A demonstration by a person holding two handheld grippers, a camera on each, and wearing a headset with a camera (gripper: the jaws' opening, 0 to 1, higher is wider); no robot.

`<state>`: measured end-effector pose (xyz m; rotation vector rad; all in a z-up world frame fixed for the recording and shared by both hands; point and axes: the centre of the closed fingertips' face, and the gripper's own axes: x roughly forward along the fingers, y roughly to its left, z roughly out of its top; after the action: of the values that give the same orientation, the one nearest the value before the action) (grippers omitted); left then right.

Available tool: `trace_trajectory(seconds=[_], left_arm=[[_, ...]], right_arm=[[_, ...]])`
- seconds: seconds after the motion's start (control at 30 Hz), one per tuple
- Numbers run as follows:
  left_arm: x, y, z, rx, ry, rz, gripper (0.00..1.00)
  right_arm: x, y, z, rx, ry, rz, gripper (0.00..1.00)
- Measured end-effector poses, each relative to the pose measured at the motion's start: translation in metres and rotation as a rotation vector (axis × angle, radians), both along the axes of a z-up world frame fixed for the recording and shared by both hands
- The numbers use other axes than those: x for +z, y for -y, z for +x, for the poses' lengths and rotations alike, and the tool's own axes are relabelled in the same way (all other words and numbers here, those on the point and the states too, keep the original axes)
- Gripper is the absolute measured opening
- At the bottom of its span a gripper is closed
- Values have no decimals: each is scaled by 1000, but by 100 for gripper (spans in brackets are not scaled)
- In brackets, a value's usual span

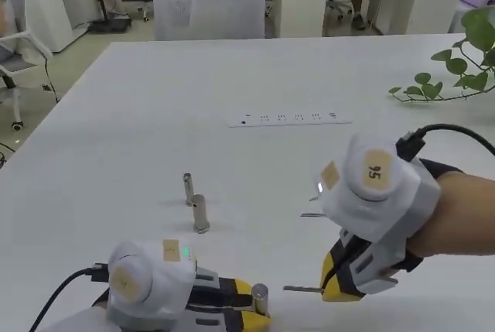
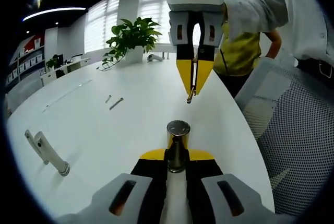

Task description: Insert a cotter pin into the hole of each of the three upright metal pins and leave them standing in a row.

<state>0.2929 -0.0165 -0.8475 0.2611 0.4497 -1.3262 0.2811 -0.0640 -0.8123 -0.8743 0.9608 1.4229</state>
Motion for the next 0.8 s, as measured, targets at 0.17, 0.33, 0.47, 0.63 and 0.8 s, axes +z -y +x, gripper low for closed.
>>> trace_trajectory(seconds=[0.17, 0.33, 0.47, 0.63, 0.8], left_arm=[[0, 0, -1, -4, -3, 0, 10], [-1, 0, -1, -6, -2, 2, 10], [-1, 0, -1, -5, -2, 3, 10], [-1, 0, -1, -6, -2, 4, 10], [-1, 1, -1, -5, -2, 5, 10]], right_arm=[[-8, -4, 1, -8, 3, -8, 3], [-12, -9, 3, -15, 6, -10, 3], [-13, -11, 2, -9, 8, -12, 3], [-12, -12, 4, -7, 12, -14, 3], [-12, -12, 4, 1, 14, -24, 3]])
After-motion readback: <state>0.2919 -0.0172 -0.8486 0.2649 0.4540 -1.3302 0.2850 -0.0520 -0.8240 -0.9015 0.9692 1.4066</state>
